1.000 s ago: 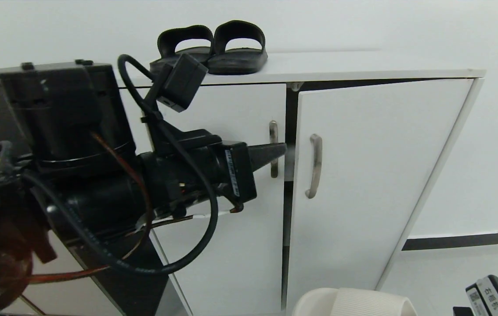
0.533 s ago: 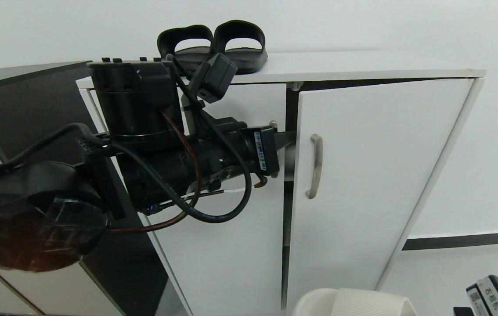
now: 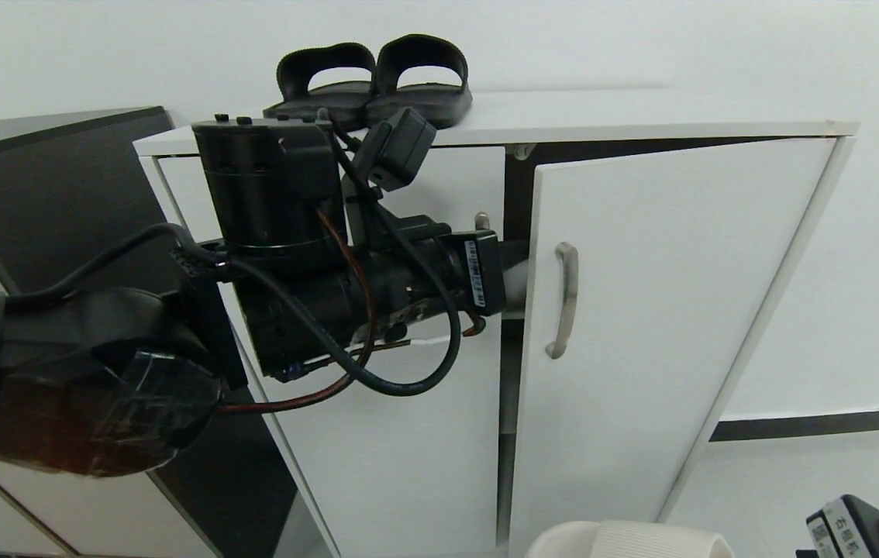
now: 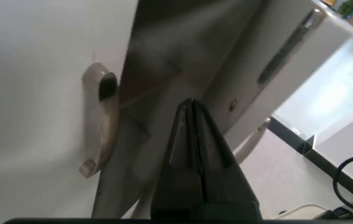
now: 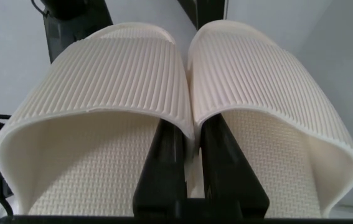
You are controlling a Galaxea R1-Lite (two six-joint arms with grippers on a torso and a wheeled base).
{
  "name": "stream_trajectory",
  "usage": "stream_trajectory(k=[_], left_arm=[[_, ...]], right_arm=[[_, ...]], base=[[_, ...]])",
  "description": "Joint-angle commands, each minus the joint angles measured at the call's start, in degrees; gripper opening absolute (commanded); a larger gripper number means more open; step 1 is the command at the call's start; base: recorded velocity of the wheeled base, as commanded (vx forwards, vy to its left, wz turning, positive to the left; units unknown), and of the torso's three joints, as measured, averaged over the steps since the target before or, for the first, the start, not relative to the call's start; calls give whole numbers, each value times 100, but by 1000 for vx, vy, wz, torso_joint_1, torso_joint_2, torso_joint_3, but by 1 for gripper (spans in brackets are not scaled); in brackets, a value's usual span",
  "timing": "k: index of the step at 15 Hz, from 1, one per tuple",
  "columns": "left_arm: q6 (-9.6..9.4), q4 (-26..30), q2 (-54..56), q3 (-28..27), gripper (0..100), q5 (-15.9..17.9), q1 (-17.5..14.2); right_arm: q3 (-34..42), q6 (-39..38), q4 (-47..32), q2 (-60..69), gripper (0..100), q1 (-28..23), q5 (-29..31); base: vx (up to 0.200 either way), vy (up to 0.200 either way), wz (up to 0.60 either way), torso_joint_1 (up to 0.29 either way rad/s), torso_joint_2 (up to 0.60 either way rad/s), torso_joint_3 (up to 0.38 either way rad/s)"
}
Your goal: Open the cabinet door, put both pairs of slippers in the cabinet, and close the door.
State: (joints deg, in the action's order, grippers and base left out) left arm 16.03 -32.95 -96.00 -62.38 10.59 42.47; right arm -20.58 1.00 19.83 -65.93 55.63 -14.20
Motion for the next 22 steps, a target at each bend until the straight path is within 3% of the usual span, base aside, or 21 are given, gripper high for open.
stream_trajectory(k=[1,3,6,9,11,13,16,18,19,21,22], left_arm=[[14,-1,38,68,0,4,95],[14,-18,407,595,0,4,481],[5,-18,591,850,0,13,1176],[-30,-177,591,947,0,-93,1264],[-144,-704,793,1360,0,-427,631],[-232,-616,1505,1773,0,-673,-187],[-241,421,3026,2221,0,-1314,-784],[-241,1370,3878,2327,0,-1534,-1118],[-214,2153,4485,2634,0,-1806,-1180],[-197,2276,5223,3241,0,-2624,-1303],[-206,2284,5390,3329,0,-2650,-1426]], right_arm=[[80,41,-6,1,0,45,-4],[467,621,-15,124,0,238,-65],[660,726,-15,326,0,370,-399],[581,744,64,89,0,396,-382],[238,375,258,-351,0,273,137],[-333,-838,311,-799,0,449,1130],[-1300,-2262,618,-1818,0,634,2396],[-1678,-2499,812,-2513,0,625,3248],[-1924,-2499,1172,-3084,0,625,4022],[-2293,-2482,1761,-3875,0,581,4637],[-2381,-2473,1831,-3998,0,537,4760]], base=[[-200,0,0,12,7,2],[-200,0,0,0,7,2],[-200,0,0,-2,2,2],[-200,0,0,1,2,1],[0,0,0,0,0,0],[0,0,0,0,0,0],[0,0,0,0,0,0],[0,0,0,0,0,0],[0,0,0,0,0,0],[0,0,0,0,0,0],[0,0,0,0,0,0]])
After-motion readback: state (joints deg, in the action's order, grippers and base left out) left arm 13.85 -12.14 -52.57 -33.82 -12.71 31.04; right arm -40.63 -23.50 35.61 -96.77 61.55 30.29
